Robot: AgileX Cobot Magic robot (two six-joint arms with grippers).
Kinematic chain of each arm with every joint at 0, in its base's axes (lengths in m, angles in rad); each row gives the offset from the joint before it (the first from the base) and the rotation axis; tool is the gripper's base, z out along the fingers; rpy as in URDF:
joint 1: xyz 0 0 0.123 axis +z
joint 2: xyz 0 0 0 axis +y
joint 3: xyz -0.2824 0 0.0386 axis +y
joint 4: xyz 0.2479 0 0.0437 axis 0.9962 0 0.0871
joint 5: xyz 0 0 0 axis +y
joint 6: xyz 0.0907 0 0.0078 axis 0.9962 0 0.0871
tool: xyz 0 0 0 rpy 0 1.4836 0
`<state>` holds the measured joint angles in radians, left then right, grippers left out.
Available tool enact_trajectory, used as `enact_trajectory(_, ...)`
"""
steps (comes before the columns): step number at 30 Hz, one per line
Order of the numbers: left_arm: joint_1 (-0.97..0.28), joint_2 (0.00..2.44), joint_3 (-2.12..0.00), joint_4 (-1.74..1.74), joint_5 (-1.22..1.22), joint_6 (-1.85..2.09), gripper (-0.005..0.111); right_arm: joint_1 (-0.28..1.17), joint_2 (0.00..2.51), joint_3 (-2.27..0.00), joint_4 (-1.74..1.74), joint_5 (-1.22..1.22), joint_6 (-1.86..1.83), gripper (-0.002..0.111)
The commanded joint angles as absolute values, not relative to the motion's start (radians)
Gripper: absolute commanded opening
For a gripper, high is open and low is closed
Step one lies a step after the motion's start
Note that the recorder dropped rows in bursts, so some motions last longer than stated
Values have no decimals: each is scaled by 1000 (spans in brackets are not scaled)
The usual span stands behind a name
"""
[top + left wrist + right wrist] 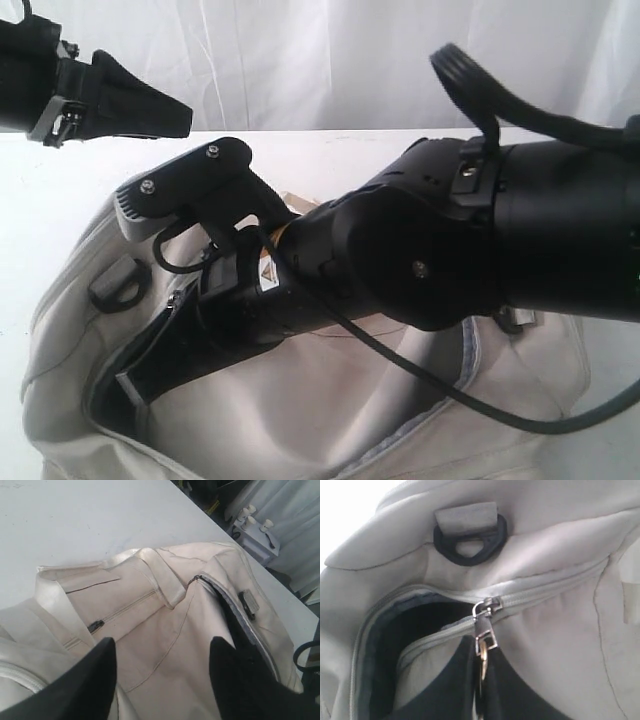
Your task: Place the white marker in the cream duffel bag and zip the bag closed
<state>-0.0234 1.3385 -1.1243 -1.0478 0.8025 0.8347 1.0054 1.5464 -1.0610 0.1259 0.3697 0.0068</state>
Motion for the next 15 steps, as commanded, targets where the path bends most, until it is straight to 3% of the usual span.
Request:
enact_trajectory(1,-23,1329,-1127,-999,846,824,59,1009,1525,-1059,119,350,0,0)
enact_trajectory(15,-25,1329,-1059,-961,864,784,59,1005,1436,-1059,38,347,0,0)
